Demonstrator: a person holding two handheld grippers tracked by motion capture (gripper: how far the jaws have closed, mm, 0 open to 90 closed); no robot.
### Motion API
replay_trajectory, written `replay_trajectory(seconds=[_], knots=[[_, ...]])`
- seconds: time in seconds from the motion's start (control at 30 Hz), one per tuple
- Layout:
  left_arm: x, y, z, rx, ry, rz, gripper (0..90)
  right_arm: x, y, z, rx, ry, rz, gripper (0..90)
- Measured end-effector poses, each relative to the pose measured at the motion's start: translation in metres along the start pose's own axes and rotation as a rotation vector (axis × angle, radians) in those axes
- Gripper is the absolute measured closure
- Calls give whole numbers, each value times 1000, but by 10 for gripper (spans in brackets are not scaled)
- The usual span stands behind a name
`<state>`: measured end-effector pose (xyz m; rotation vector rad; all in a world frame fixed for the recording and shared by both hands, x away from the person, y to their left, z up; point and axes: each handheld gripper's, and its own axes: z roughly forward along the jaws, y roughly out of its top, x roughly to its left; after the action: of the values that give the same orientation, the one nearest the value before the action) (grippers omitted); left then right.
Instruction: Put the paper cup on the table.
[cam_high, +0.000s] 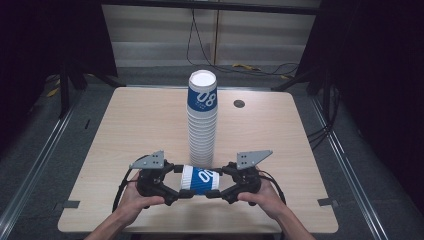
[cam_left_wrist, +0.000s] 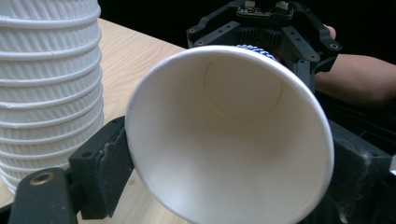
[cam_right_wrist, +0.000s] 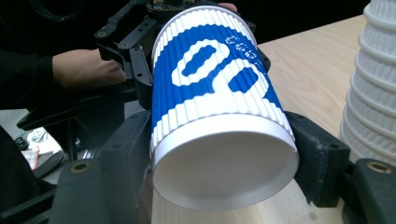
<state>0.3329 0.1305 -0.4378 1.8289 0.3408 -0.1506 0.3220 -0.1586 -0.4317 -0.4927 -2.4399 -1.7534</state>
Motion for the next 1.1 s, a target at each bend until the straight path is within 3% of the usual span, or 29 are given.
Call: replay_trajectory(seconds=[0.1, 0.17, 0.27, 0.4, 0.47, 0.73, 0.87, 1.03, 1.1], knots=[[0, -1, 1, 2, -12, 9, 160, 0, 1, 0, 31, 1, 16, 269], [-3, -1, 3, 18, 5, 21, 175, -1, 1, 0, 56, -28, 25, 233], [-5, -1, 5, 19, 2, 32, 181, -1, 0, 0, 61, -17, 54, 222], [-4, 0, 3, 14, 7, 25, 184, -1, 1, -1, 72, -44, 38, 180], [-3, 0, 1, 13, 22, 29, 185, -2, 0, -1, 70, -57, 52, 144], [4, 4, -6, 29, 60, -3, 185, -3, 0, -5, 97, -105, 50, 147], [1, 8, -12, 39, 88, 14, 183, -6, -3, -7, 141, -152, 33, 146], [2, 10, -17, 80, 134, 38, 184, -8, -4, -9, 156, -161, 41, 147], [2, 10, -20, 99, 157, 50, 181, -9, -6, -11, 163, -197, 41, 148]])
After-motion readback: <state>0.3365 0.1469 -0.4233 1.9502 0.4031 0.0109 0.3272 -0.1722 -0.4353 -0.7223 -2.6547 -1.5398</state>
